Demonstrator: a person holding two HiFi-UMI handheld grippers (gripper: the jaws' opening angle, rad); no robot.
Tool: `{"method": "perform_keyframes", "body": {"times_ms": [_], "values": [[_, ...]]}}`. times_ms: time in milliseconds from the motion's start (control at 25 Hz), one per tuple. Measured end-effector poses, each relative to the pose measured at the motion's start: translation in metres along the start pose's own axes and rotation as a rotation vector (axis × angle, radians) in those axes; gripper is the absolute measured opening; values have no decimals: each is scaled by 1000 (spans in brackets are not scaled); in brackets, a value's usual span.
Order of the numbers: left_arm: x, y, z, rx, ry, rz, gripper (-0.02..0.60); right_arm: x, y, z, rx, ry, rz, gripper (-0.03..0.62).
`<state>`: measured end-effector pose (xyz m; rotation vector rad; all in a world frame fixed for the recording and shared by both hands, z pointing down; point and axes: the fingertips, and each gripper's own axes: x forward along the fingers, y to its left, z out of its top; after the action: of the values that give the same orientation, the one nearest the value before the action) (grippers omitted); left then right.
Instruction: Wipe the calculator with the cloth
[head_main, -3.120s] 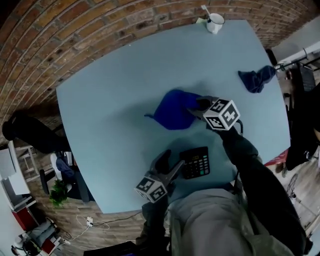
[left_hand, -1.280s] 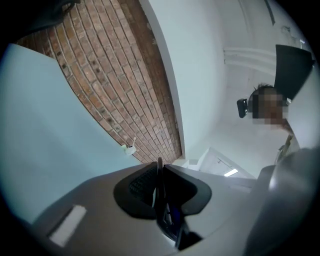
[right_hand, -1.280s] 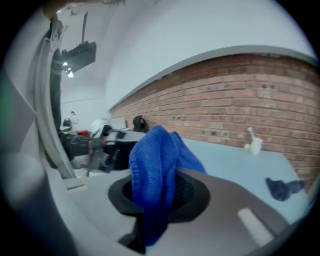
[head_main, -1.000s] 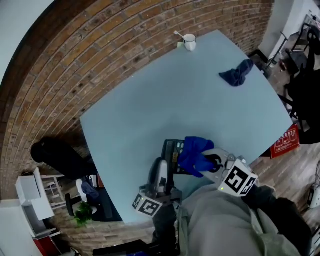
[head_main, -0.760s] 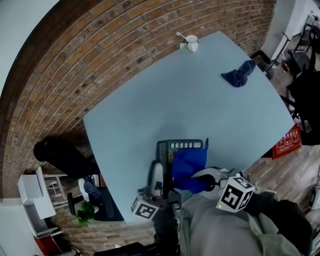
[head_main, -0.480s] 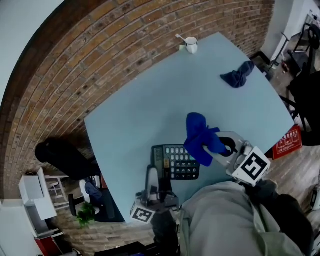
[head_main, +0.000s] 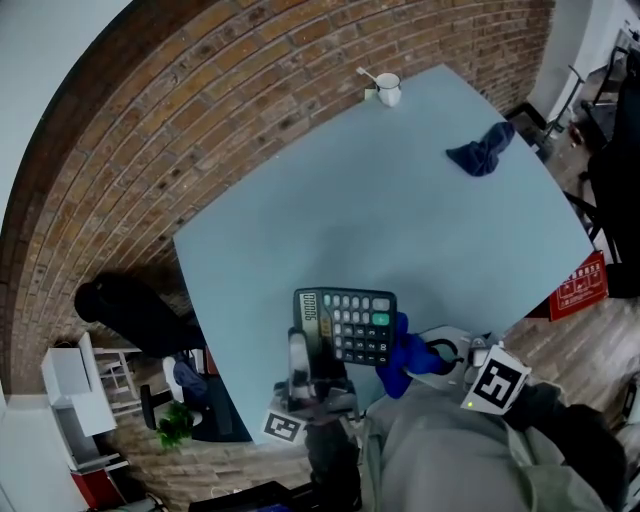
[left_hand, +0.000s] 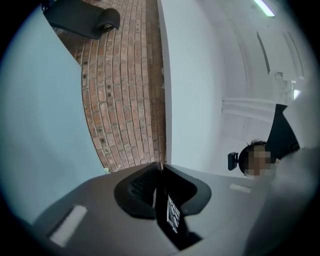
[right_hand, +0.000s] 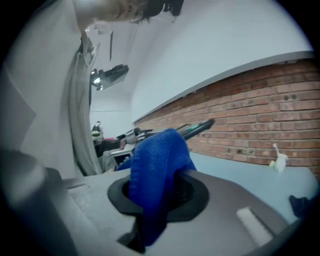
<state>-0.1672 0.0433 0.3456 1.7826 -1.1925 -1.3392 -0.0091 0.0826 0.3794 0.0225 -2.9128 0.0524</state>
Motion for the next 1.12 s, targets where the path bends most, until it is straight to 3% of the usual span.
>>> {"method": "perform_keyframes", "body": {"times_ms": [120, 200, 320, 400, 520, 600, 720, 800, 840, 960, 1040, 1120], "values": [[-1, -2, -4, 38, 17, 21, 40, -31, -55, 21, 182, -154, -231, 71], [0, 0, -10, 87, 39, 56, 40, -42, -76, 30, 146, -155, -306, 71], [1, 4, -15, 227, 79, 121, 40, -18, -62, 28, -14, -16, -260, 71], [1, 6, -21, 308, 112, 154, 40, 7, -28, 20, -91, 86, -144, 71], [5, 0, -31, 374, 159, 137, 40, 28, 16, 14, -135, 145, 1, 71], [7, -9, -35, 397, 173, 99, 40, 25, 8, 17, -153, 132, -29, 71], [5, -18, -36, 431, 193, 54, 40, -3, -54, 35, -176, 21, -227, 71], [4, -24, -39, 457, 225, 24, 40, -23, -93, 37, -61, -19, -349, 71], [4, -27, -42, 465, 243, 6, 40, -27, -104, 35, -16, -5, -367, 71], [7, -33, -59, 515, 324, -43, 40, -14, -107, 34, 10, 25, -275, 71], [9, -33, -74, 558, 388, -50, 40, 0, -99, 47, 44, -26, -187, 71], [9, -31, -80, 557, 400, -38, 40, 11, -97, 65, 68, -86, -138, 71]]}}
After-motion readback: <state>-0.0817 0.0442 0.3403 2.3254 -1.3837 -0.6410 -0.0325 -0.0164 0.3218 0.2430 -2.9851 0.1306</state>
